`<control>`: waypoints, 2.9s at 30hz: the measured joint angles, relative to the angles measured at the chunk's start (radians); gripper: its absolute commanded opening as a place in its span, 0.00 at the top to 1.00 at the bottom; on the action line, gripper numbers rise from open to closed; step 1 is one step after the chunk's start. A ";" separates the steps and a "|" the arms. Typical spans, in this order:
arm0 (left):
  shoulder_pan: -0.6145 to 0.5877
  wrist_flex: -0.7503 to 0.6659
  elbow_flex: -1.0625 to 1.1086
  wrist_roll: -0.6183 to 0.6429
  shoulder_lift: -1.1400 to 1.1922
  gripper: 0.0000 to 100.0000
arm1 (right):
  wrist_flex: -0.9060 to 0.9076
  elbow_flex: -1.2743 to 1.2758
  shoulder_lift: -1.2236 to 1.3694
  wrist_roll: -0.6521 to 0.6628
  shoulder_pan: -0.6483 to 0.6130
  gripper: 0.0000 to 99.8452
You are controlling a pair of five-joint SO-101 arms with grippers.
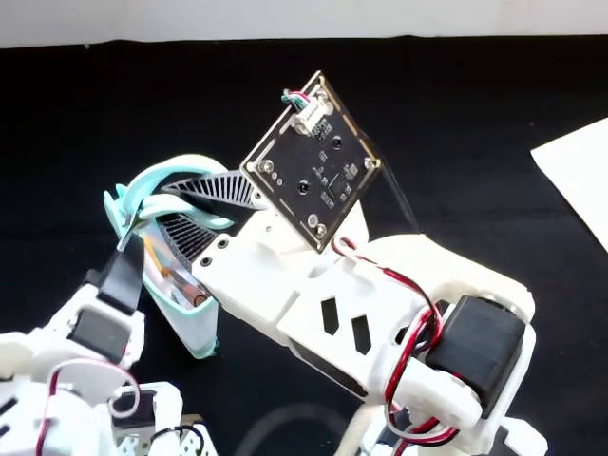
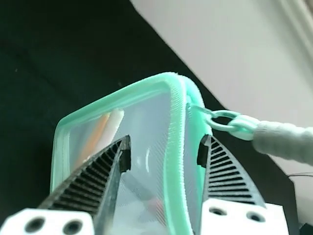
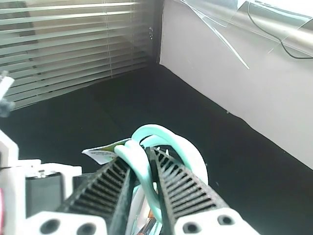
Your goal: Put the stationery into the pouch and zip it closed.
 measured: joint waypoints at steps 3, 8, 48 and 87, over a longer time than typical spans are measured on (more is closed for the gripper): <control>0.000 -0.046 0.081 0.000 0.000 0.79 | 0.000 0.000 0.000 0.000 0.000 0.99; 0.086 -0.081 0.112 0.003 0.000 0.97 | 0.000 0.000 0.000 0.000 0.000 0.99; 0.313 -0.074 0.018 0.002 0.002 0.77 | -0.269 -0.247 0.282 0.155 0.104 0.99; 0.282 -0.057 0.456 -0.206 -0.060 0.99 | -0.348 -0.247 0.285 0.160 0.138 0.99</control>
